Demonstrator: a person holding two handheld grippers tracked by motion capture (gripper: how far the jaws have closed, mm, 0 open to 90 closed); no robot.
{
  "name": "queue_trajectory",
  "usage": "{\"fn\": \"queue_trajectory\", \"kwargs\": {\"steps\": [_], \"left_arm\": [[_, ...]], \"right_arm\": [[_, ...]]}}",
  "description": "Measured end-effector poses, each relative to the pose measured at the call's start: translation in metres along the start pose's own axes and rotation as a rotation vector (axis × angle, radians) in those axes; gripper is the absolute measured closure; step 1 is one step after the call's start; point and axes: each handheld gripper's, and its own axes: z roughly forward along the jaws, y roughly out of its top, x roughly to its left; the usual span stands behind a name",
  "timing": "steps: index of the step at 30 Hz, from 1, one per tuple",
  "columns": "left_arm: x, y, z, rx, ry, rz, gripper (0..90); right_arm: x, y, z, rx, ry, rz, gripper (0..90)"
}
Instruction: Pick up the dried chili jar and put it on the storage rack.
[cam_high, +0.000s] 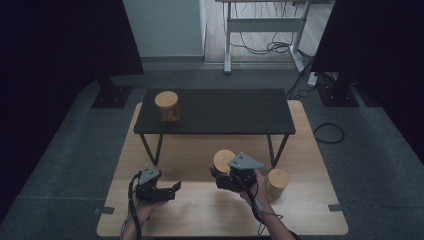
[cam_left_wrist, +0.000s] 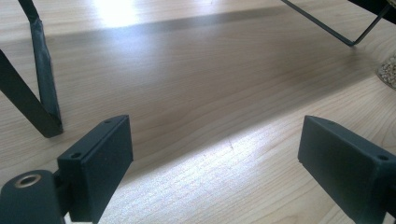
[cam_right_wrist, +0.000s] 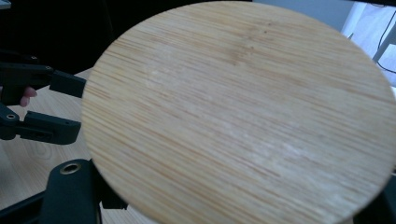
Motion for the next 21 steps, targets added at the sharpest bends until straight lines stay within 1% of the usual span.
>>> {"fn": "queue_trajectory", "kwargs": {"steps": [3,6,21], "left_arm": [[0.0,0.0,0.0,0.0,0.0,-0.001,9.8],[0.001,0.0,-0.001,-0.006,-0.011,-0.006,9.8],[0.001,0.0,-0.001,-0.008,-0.008,-0.004,9.8]], "right_arm": [[0.0,0.002,-0.001,-0.003,0.001,-0.004,24.2],[0.0,0.003,-0.001,-0.005,0.003,-0.009,24.2],[0.001,0.013,-0.005,-0.019,0.005,-0.021,24.3]]}}
